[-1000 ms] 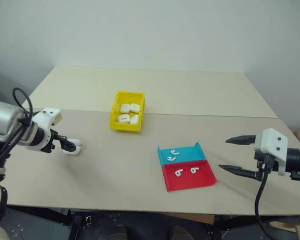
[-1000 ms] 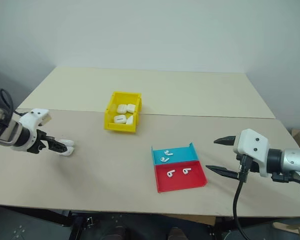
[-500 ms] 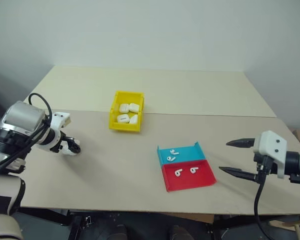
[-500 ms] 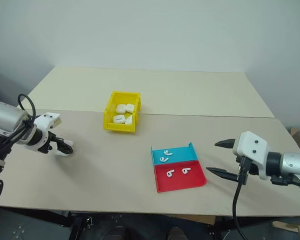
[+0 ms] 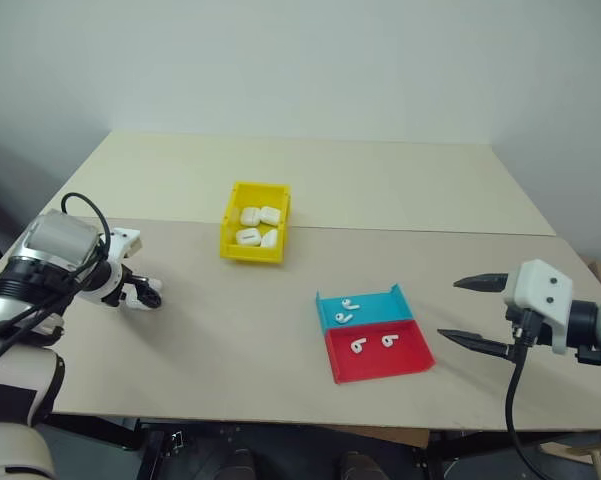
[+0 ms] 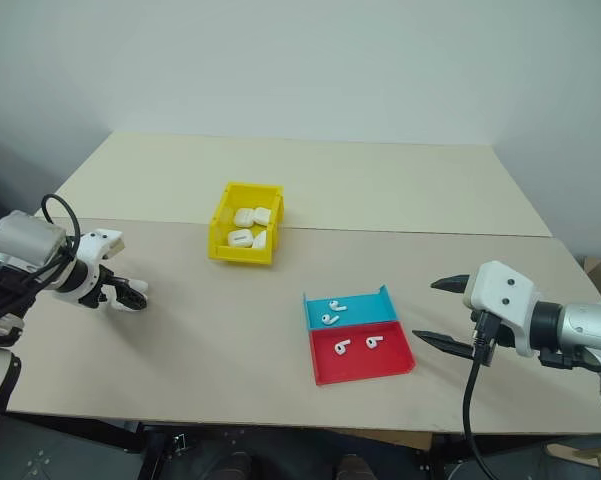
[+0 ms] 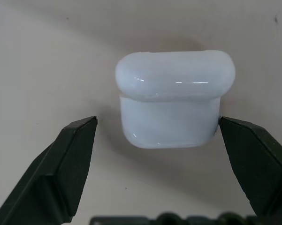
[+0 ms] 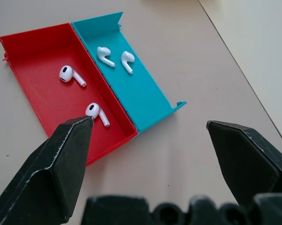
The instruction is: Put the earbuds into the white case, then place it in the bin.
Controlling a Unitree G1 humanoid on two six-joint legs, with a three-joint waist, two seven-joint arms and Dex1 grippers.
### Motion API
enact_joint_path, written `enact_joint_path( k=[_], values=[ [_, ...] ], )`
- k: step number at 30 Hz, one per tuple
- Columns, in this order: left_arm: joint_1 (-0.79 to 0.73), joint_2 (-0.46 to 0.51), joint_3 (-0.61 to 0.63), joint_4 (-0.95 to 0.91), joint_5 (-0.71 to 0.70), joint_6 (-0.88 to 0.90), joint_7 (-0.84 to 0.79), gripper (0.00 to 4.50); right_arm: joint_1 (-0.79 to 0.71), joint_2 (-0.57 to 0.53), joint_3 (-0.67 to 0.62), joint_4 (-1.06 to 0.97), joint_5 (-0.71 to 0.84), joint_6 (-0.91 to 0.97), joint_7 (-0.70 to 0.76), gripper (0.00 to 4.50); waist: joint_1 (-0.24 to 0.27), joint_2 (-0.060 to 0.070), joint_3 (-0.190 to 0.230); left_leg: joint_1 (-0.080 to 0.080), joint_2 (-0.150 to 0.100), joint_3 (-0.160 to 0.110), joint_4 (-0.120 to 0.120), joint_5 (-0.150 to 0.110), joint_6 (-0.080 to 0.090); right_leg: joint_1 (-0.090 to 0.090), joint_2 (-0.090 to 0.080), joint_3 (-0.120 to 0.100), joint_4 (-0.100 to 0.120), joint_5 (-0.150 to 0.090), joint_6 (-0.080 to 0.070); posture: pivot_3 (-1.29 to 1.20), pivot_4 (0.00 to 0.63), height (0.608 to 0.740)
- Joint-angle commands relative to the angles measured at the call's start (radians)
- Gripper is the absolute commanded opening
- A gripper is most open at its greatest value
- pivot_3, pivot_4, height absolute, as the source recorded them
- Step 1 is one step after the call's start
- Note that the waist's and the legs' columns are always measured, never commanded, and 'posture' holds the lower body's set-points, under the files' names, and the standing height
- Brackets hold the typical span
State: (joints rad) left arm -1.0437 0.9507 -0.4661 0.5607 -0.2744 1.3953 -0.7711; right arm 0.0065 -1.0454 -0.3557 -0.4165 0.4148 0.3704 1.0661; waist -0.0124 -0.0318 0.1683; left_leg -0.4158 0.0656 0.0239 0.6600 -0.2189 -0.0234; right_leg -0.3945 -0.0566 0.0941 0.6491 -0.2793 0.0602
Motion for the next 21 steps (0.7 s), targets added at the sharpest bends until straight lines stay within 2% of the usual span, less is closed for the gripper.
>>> enact_joint_path(
  k=[1,8,11,14,15,21],
  values=[
    [-0.040,-0.011,0.012,0.031,0.036,-0.012,-0.018,4.50,-0.019,-0.001,-0.006,-0.011,0.001,-0.009,-0.007,4.48,0.000,0.000,0.000,0.000,0.000,0.000,0.000,0.000,0.000,0.000,0.000,0.000,0.000,0.000,0.000,0.00,0.150,0.740],
    [-0.044,-0.035,0.005,0.063,0.072,-0.024,-0.047,4.50,0.002,-0.013,-0.009,-0.019,-0.018,-0.002,-0.008,4.48,-0.001,0.000,0.000,0.000,0.000,0.000,0.000,0.000,0.000,0.000,0.000,0.000,0.000,0.000,0.000,0.00,0.150,0.740],
    [-0.035,-0.045,0.002,0.065,0.092,-0.030,-0.046,3.93,0.001,-0.010,-0.007,-0.020,-0.022,0.008,-0.014,4.50,-0.001,0.000,0.000,0.000,0.000,0.000,0.000,0.000,0.000,0.000,0.000,0.000,0.000,0.000,0.000,0.00,0.150,0.740],
    [-0.034,-0.044,-0.007,0.062,0.100,-0.021,-0.070,2.98,0.000,-0.009,-0.005,-0.022,-0.025,0.010,-0.016,4.50,-0.001,0.000,0.000,0.000,0.000,0.000,0.000,0.000,0.000,0.000,0.000,0.000,0.000,0.000,0.000,0.00,0.150,0.740],
    [-0.032,-0.044,-0.006,0.060,0.105,-0.024,-0.070,2.82,-0.003,-0.006,-0.003,-0.019,-0.028,0.003,-0.018,4.50,-0.001,0.000,0.000,0.000,0.000,0.000,0.000,0.000,0.000,0.000,0.000,0.000,0.000,0.000,0.000,0.00,0.150,0.740],
    [-0.023,-0.052,0.043,0.046,0.121,-0.034,-0.043,2.82,-0.011,0.000,0.010,-0.014,-0.039,-0.006,-0.021,4.50,-0.001,0.000,0.000,0.000,0.000,0.000,0.000,0.000,0.000,0.000,0.000,0.000,0.000,0.000,0.000,0.00,0.150,0.740]
  ],
)
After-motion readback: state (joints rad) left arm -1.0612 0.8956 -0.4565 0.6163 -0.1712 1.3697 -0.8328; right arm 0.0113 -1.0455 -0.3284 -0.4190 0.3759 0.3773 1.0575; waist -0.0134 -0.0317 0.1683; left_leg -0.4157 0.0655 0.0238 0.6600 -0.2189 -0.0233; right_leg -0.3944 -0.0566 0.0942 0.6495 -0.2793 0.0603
